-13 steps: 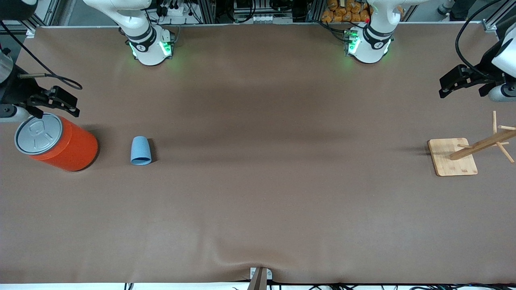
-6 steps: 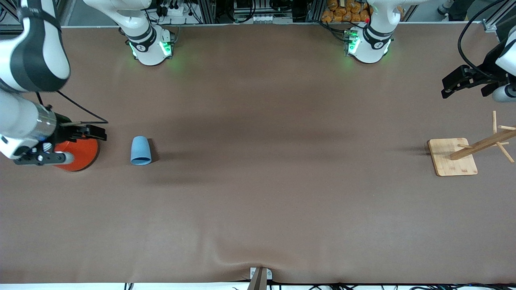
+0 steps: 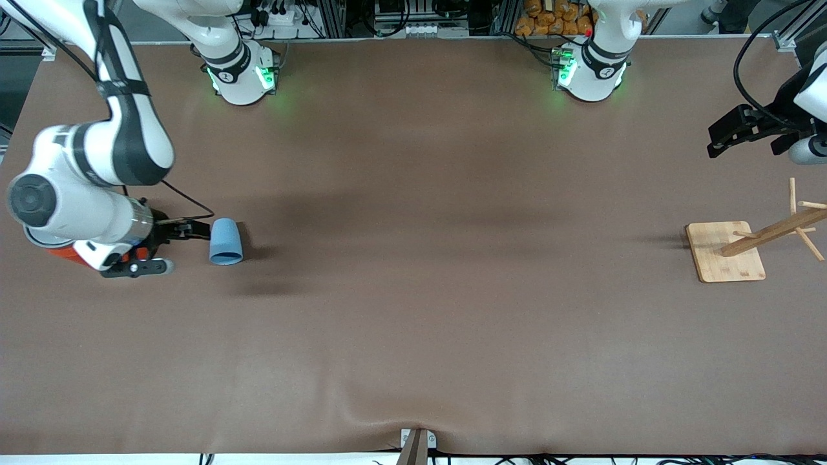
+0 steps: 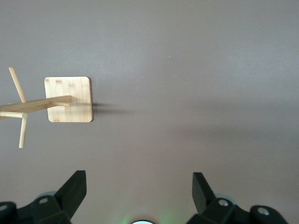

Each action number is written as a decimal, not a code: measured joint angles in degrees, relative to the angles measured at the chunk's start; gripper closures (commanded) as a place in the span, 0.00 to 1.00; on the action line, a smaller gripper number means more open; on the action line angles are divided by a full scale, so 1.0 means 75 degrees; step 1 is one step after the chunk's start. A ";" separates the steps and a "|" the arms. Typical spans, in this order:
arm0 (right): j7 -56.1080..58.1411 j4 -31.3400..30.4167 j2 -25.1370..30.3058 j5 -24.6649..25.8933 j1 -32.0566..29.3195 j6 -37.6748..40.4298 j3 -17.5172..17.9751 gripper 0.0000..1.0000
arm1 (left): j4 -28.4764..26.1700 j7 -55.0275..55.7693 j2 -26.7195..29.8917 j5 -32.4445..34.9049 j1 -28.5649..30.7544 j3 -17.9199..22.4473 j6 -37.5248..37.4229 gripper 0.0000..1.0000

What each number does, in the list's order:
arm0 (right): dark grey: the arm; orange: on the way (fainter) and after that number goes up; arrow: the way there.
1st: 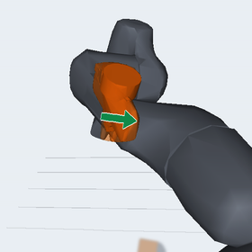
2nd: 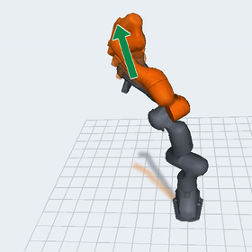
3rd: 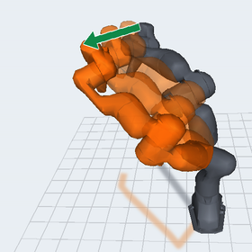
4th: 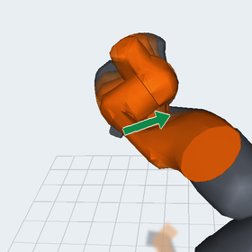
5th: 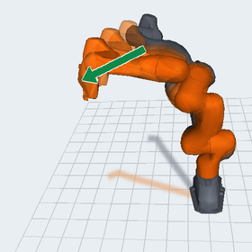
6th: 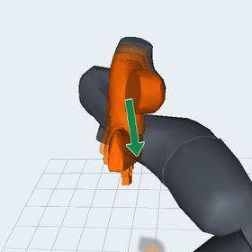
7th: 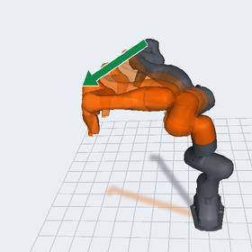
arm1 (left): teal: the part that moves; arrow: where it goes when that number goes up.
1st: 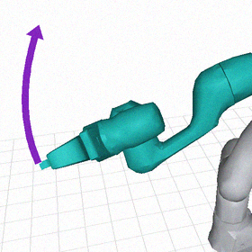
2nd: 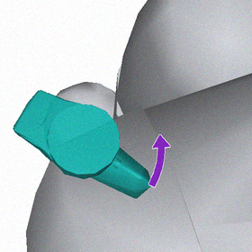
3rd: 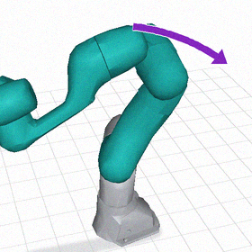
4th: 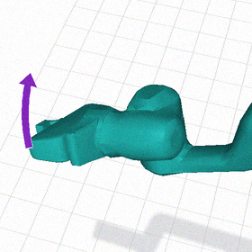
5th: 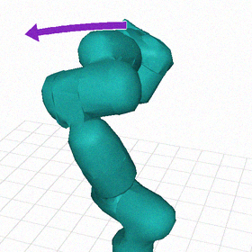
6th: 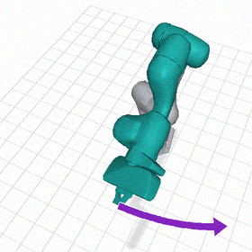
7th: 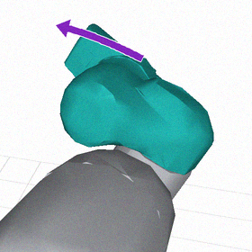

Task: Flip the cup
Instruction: 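Grasp the light blue cup with the right gripper, then lift the cup and carry it toward the table middle with the right gripper, then set the cup down with the right gripper while the left gripper approaches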

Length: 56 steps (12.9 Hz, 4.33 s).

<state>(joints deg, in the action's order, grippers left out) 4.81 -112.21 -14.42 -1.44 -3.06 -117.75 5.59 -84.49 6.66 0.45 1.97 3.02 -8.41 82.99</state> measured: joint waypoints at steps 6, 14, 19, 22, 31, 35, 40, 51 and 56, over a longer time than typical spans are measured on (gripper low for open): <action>0.0426 -0.1835 0.0001 -0.0001 -0.0042 -0.2317 0.0007 0.00 | 0.0003 -0.0001 0.0000 0.0000 0.0038 0.0004 0.0005 0.00; 0.0589 -0.2341 -0.0427 -0.0002 -0.0043 -0.3472 0.0012 0.00 | -0.0015 -0.0001 -0.0006 0.0000 0.0079 0.0008 0.0009 0.00; 0.0593 -0.2240 -0.0862 -0.0001 -0.0027 -0.3730 0.0062 1.00 | -0.0019 -0.0004 -0.0048 0.0000 0.0161 0.0005 0.0090 0.00; 0.0595 -0.1289 -0.0869 -0.0053 0.0285 -0.2209 0.0154 1.00 | -0.0020 -0.0004 -0.0094 0.0000 0.0161 0.0000 0.0107 0.00; 0.1107 0.3759 -0.1933 -0.0584 0.3612 0.0761 0.0246 1.00 | -0.0068 -0.0004 -0.0119 0.0000 0.0159 -0.0018 0.0158 0.00; 0.1645 0.5127 -0.3275 0.0191 0.5426 0.0088 0.0172 1.00 | -0.0094 -0.0004 -0.0179 0.0000 0.0154 -0.0043 0.0205 0.00; 0.1787 0.5721 -0.4330 0.1385 0.6998 -0.0811 -0.0002 1.00 | -0.0127 -0.0005 -0.0397 0.0000 0.0131 -0.0095 0.0410 0.00; 0.1675 0.5666 -0.5287 0.2412 0.7659 -0.0870 -0.0075 1.00 | -0.0608 -0.0010 -0.0891 -0.0046 -0.0205 -0.0205 0.1289 0.00; 0.1635 0.5669 -0.5315 0.2465 0.7707 -0.0870 -0.0080 1.00 | -0.1043 0.0012 -0.1176 -0.0277 -0.0788 -0.0279 0.2027 0.00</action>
<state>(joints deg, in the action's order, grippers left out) 17.07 -69.69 -54.28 17.05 54.74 -124.27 4.99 -92.31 6.75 -8.37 -0.11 -2.89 -10.50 98.19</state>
